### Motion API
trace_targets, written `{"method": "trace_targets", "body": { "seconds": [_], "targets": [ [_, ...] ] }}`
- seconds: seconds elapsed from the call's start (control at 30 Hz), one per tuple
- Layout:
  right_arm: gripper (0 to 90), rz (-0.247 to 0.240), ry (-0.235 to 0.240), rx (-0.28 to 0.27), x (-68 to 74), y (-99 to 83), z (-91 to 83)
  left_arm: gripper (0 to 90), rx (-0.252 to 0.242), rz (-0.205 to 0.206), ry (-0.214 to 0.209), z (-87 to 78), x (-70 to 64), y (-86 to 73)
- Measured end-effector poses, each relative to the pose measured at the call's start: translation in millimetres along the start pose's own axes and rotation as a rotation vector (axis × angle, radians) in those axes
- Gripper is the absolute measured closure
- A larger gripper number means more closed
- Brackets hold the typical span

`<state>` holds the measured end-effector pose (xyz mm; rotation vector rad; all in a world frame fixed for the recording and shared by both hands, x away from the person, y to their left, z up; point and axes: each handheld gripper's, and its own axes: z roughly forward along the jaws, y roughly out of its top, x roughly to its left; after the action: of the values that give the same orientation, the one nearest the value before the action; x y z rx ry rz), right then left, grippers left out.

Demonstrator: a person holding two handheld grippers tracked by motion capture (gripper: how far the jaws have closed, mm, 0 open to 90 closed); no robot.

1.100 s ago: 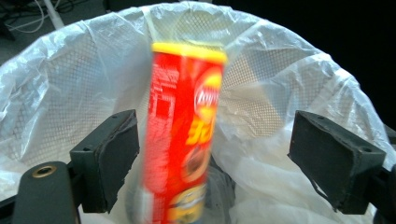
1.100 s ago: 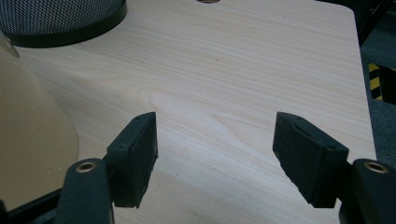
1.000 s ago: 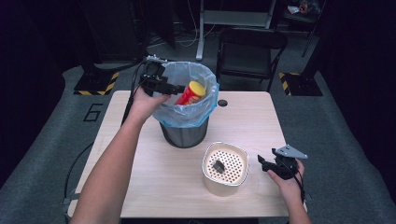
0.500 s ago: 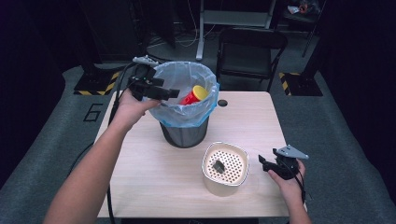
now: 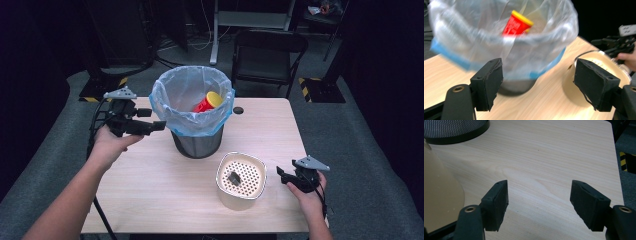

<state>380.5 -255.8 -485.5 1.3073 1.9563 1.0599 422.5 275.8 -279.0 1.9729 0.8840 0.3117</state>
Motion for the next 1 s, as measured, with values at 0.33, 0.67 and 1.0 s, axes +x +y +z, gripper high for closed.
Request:
{"method": "trace_targets", "body": {
  "seconds": [0.33, 0.67, 1.0],
  "targets": [
    [30.5, -0.002, -0.001, 0.009, 0.8, -0.9, 0.2, 23.9, -0.032, -0.058, 0.047, -4.8, 18.5, -57.3],
    [30.6, -0.001, 0.0, 0.013, -0.5, -2.0, 1.1, 25.5, -0.051, -0.11, 0.107, 4.9, 31.5, -118.3],
    [30.6, 0.005, -0.002, 0.028, -1.2, -4.3, 3.5, 24.5, -0.058, -0.173, 0.146, 16.0, 38.2, -173.8]
  ]
}}
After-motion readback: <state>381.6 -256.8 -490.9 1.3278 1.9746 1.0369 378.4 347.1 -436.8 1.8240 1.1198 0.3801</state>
